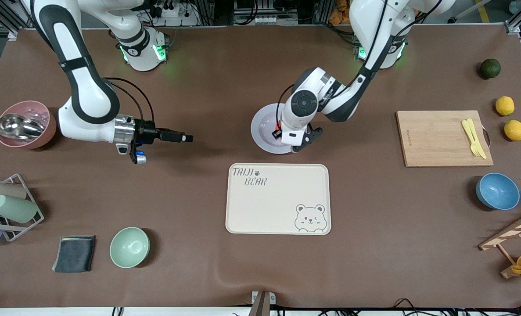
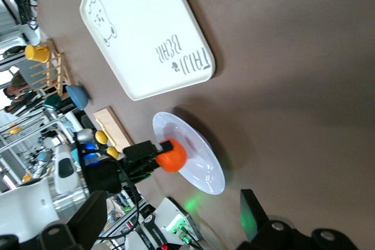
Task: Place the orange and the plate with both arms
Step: 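Carry the orange onto the white plate while the right gripper approaches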
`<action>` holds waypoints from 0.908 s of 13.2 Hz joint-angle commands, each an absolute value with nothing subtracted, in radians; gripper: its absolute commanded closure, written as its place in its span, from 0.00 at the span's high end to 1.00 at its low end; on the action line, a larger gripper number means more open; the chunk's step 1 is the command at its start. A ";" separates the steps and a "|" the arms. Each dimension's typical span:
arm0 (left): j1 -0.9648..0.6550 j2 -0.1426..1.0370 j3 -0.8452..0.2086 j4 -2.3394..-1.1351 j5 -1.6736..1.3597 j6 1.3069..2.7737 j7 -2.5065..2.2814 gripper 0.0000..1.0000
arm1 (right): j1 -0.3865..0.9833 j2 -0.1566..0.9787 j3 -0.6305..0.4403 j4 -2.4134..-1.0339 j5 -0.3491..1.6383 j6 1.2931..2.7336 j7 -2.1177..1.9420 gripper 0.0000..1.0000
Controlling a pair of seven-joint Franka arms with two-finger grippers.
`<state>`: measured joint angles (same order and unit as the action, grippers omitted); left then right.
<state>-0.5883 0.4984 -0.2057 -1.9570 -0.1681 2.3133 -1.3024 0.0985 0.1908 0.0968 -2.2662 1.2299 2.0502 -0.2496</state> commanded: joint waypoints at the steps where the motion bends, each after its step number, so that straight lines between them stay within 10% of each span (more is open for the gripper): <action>1: -0.601 0.518 -0.199 -1.945 -0.189 2.350 -1.319 0.00 | 0.124 0.212 0.095 -2.292 1.308 2.075 -0.349 1.00; 4: -0.604 0.554 -0.199 -1.931 -0.193 2.388 -1.331 0.06 | 0.159 0.229 0.095 -2.322 1.422 2.079 -0.472 1.00; 7: -0.623 0.563 -0.199 -1.930 -0.206 2.404 -1.333 0.97 | 0.173 0.258 0.095 -2.326 1.471 2.079 -0.572 1.00; 12: -0.598 0.511 -0.187 -1.899 -0.192 2.396 -1.359 1.00 | 0.303 0.321 0.095 -2.324 1.701 2.161 -0.770 1.00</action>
